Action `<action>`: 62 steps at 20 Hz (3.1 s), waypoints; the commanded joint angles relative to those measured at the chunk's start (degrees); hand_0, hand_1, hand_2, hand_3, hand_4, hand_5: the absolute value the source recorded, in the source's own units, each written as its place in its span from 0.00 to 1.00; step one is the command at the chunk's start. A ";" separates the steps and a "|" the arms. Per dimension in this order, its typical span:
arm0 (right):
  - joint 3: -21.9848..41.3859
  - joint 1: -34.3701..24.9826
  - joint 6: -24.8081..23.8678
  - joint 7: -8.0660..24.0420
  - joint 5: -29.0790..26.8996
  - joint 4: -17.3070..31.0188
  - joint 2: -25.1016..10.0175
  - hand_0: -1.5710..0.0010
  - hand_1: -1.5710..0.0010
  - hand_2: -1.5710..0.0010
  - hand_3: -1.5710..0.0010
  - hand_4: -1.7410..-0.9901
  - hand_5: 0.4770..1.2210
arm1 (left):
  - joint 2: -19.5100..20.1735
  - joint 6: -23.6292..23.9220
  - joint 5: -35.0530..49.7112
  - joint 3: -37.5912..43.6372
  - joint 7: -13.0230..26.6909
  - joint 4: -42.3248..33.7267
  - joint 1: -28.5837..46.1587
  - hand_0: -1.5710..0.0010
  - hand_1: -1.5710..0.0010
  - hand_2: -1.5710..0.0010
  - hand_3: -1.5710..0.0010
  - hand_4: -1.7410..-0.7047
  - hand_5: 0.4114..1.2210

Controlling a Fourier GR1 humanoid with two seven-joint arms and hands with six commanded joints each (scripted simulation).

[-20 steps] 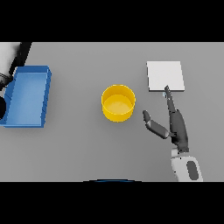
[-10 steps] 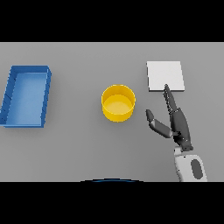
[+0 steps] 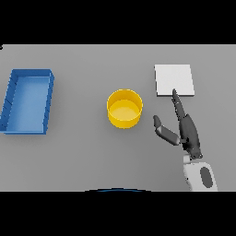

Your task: Pick up the red beaker and tilt it to pour out 1 green nut into yellow bowl. Pick up the yellow bowl and place it on the metallic measuring scale.

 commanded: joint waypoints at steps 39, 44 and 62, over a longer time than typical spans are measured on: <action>12.33 -14.61 12.23 5.43 19.52 2.13 -15.21 1.00 1.00 1.00 1.00 0.69 0.30 | 13.60 2.40 12.08 -11.29 10.58 -55.18 33.10 1.00 1.00 1.00 1.00 0.99 0.31; 21.38 -24.68 17.27 0.40 30.19 8.59 -19.81 1.00 1.00 1.00 1.00 0.69 0.31 | 13.56 1.93 12.31 -11.67 10.92 -55.84 33.41 1.00 1.00 1.00 1.00 0.99 0.33; 34.32 -43.01 28.92 -3.44 39.10 28.98 -16.27 1.00 1.00 1.00 1.00 0.61 0.35 | 14.84 1.26 14.16 -10.17 8.75 -56.55 35.54 1.00 1.00 1.00 1.00 0.99 0.34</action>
